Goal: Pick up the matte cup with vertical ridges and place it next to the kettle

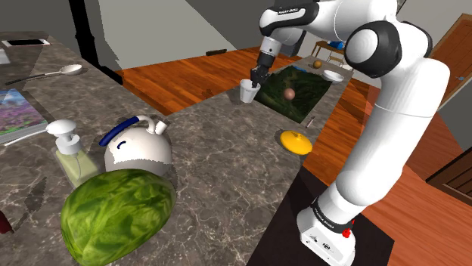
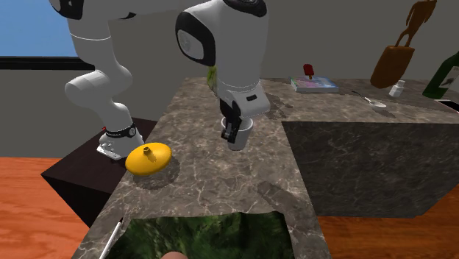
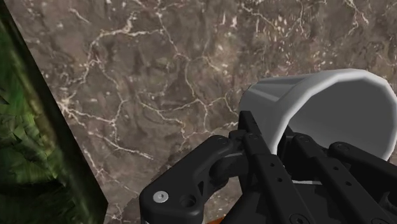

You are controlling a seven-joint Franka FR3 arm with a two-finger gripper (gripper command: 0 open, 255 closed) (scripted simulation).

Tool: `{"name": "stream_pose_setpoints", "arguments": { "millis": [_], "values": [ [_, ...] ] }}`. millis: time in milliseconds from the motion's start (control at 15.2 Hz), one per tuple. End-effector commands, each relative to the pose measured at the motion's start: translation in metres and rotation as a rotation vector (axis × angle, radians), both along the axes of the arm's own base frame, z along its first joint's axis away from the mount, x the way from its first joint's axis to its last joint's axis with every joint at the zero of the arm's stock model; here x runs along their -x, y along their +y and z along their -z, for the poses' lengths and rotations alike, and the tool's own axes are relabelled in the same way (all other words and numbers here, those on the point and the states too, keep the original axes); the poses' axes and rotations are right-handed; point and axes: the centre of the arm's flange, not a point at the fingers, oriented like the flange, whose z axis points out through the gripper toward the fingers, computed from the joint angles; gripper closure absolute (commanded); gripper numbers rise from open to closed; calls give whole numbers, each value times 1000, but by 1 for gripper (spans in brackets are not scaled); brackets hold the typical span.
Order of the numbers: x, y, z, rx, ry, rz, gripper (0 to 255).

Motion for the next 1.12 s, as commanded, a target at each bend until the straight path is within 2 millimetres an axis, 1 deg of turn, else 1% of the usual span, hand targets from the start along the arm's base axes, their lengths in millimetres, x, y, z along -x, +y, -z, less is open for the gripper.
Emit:
{"name": "stream_pose_setpoints", "arguments": {
  "millis": [0,1056],
  "values": [
    [0,0,-11,0,0,0,255],
    [0,0,-96,0,0,0,255]
  ]
}}
